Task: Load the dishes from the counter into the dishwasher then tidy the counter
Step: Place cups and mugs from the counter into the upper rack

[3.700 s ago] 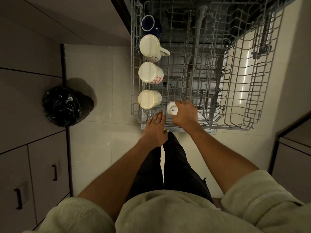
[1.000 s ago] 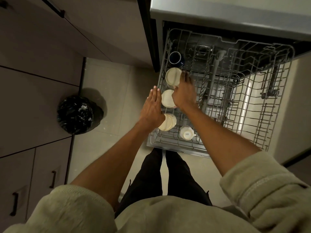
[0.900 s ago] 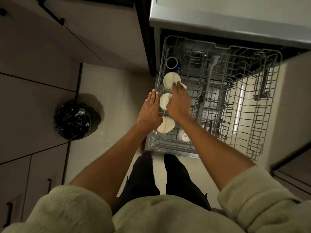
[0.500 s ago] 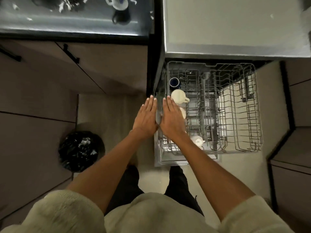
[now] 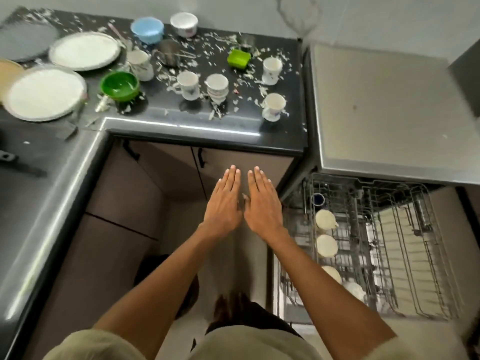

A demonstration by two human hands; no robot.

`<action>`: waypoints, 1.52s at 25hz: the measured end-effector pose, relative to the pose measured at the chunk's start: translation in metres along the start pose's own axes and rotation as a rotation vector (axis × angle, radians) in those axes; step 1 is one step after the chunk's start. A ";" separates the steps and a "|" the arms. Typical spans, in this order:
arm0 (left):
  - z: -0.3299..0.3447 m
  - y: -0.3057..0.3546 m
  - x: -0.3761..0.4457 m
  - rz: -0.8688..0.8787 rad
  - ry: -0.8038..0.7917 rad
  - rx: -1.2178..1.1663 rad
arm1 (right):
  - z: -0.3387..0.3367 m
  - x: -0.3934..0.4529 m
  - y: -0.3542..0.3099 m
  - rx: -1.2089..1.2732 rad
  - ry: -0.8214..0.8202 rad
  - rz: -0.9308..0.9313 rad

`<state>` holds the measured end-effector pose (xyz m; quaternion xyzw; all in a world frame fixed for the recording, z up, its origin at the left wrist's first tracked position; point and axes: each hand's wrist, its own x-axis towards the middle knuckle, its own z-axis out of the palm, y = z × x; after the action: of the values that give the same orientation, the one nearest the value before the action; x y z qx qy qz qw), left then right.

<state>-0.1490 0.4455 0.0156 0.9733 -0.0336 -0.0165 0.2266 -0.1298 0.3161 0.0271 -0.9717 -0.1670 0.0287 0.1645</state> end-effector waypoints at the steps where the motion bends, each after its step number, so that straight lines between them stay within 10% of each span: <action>1: -0.008 -0.006 0.006 -0.002 0.010 0.000 | -0.003 0.011 -0.006 0.006 0.018 -0.015; 13: -0.067 -0.013 0.164 -0.002 0.033 -0.204 | -0.059 0.198 0.018 0.038 0.244 0.101; 19: -0.074 0.009 0.239 0.044 -0.022 -0.371 | -0.077 0.245 0.061 0.063 0.039 0.198; 38: -0.059 -0.002 0.201 0.005 -0.195 -0.880 | -0.077 0.150 0.073 0.915 0.315 0.627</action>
<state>0.0541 0.4581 0.0641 0.7780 -0.0471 -0.1204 0.6148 0.0434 0.2769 0.0756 -0.7972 0.1851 0.0002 0.5746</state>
